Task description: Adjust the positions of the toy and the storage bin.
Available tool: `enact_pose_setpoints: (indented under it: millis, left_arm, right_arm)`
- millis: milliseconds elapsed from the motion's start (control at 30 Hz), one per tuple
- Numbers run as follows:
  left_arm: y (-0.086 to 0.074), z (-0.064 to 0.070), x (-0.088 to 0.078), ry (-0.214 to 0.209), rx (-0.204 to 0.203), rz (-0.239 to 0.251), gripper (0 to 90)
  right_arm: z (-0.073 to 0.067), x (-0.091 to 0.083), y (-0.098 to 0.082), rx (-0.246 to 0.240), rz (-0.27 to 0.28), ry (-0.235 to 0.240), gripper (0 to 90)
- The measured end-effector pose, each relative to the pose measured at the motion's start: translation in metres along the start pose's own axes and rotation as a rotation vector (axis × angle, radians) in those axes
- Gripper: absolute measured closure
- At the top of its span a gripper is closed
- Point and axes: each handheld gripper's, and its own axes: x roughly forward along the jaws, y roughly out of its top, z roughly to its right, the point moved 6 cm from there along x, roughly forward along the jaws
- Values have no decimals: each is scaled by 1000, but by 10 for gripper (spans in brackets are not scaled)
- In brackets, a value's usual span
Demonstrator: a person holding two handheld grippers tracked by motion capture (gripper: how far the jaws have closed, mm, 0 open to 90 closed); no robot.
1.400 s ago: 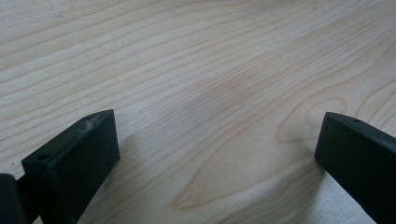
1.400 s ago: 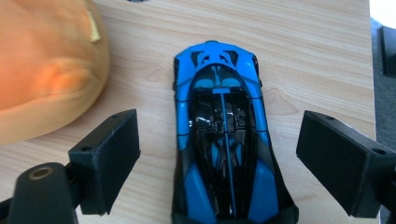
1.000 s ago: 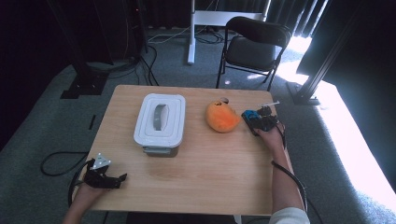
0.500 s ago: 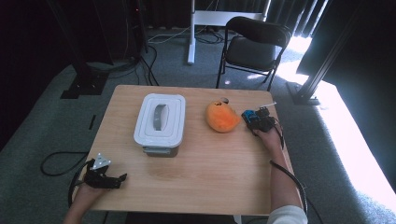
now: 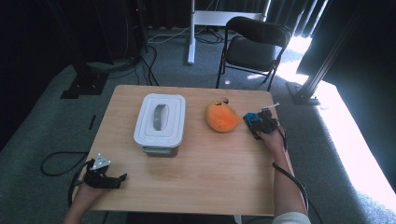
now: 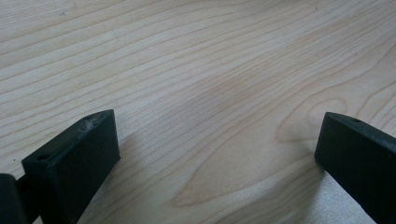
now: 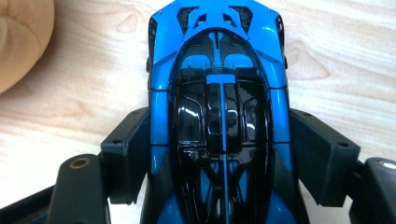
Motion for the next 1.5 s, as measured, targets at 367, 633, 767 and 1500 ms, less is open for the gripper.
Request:
enact_pose_setpoints:
  millis: [367, 633, 767, 1500]
  left_arm:
    - [0, 0, 0, 0, 0, 0, 2]
    - [0, 0, 0, 0, 1, 0, 2]
    - [0, 0, 0, 0, 0, 0, 2]
    - [0, 0, 0, 0, 1, 0, 2]
  right_arm:
    - [0, -15, -19, 19, 16, 10, 270]
    - [-6, -49, -37, 32, 69, 59, 270]
    - [-12, -62, -45, -5, 74, 54, 271]
    - [-45, -120, -146, -73, 93, 50, 270]
